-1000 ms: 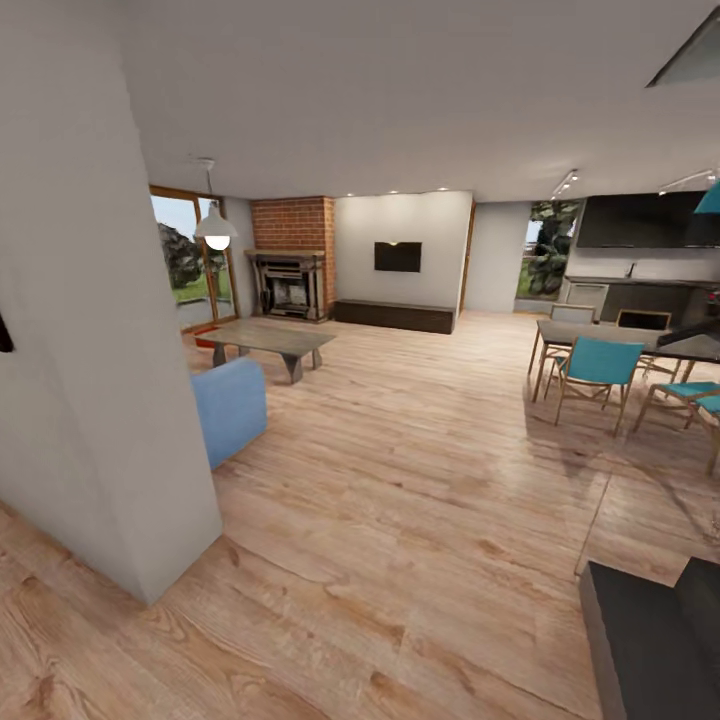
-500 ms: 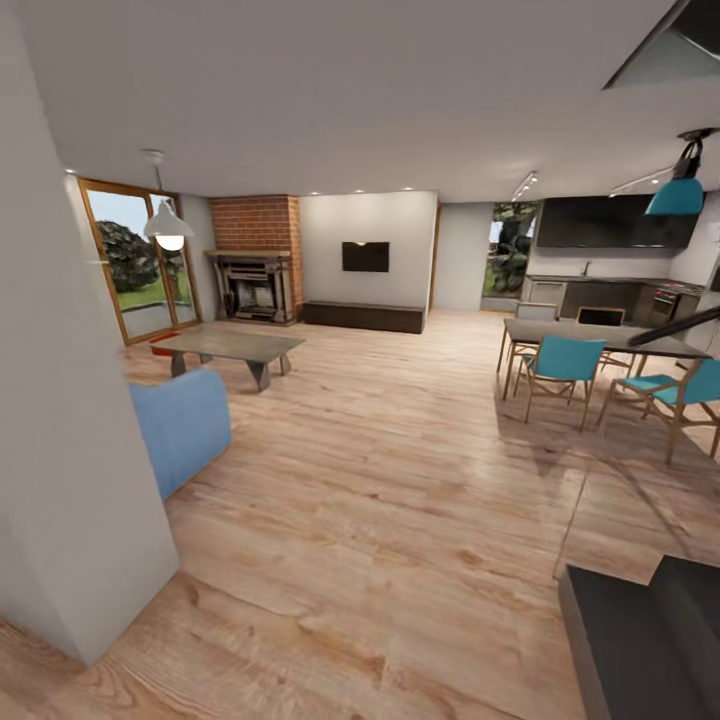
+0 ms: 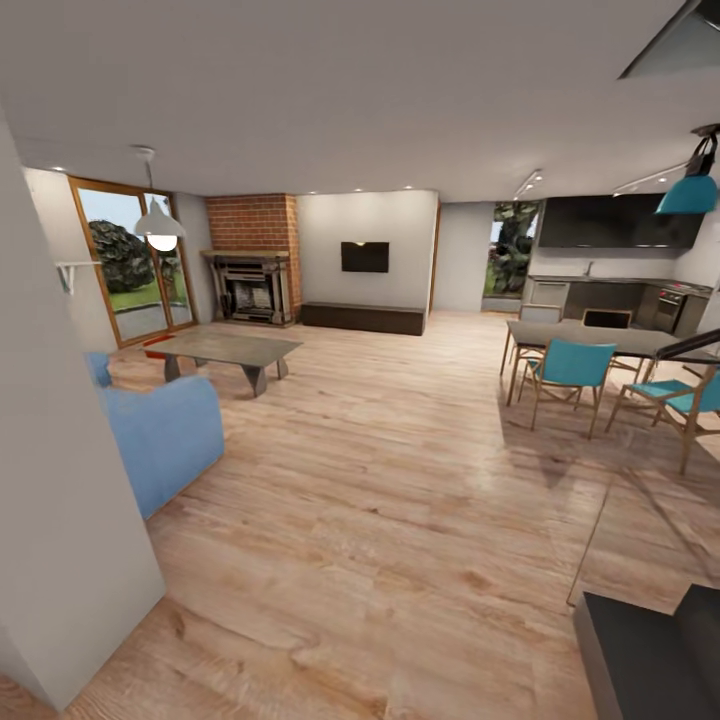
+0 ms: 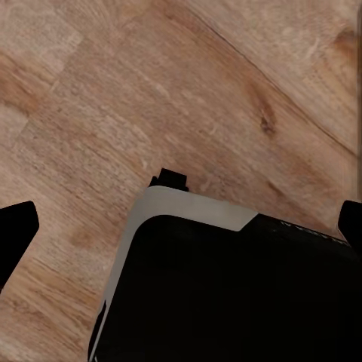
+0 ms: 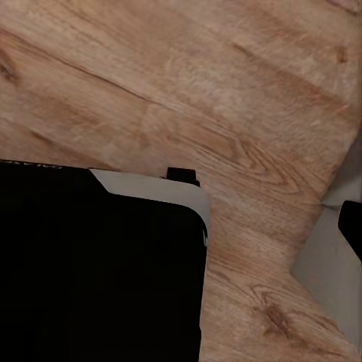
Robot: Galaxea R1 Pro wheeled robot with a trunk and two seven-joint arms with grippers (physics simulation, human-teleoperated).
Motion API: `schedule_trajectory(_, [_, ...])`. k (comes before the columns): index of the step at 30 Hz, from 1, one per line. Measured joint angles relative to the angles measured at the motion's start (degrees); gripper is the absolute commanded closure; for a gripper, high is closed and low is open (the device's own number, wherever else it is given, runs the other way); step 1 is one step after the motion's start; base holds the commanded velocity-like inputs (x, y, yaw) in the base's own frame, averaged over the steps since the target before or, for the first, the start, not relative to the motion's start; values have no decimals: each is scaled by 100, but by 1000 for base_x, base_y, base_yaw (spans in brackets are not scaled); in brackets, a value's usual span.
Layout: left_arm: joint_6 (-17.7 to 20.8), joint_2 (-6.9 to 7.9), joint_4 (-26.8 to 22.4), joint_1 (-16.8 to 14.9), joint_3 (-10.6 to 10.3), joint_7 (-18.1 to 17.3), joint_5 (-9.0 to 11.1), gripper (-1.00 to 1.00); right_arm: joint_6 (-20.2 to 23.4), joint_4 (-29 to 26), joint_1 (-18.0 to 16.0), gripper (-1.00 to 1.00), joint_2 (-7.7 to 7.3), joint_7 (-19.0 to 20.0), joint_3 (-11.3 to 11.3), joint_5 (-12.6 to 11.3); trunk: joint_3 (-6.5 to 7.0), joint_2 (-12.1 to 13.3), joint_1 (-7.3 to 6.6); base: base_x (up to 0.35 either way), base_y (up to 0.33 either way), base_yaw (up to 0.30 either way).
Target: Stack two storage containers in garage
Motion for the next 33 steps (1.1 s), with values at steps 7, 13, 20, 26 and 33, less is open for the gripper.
schedule_trajectory(7, [0, 0, 0, 0, 0, 0, 0, -100, -1, 0, 0, -100, -7, 4, -3, 0, 0, 0, 0, 323, 0, 0])
schedule_trajectory(13, [0, 0, 0, 0, 0, 0, 1, -100, -1, 0, 0, -100, -9, 6, -3, -2, 0, 0, 0, 324, 0, 0])
schedule_trajectory(20, [2, 0, 0, 0, 0, 0, 1, -100, -1, 0, 0, -100, -21, 16, -3, -2, 0, 0, 0, 323, 0, 0])
schedule_trajectory(26, [0, 0, 0, 0, -3, 0, 0, -100, -1, 0, 2, -100, -26, 20, -3, -5, 0, 0, 0, 323, 0, 0])
schedule_trajectory(33, [0, 0, 0, 0, -14, 0, 0, -100, -1, 0, 0, -100, -26, 2, -3, -11, 0, 1, 0, 323, 0, 0])
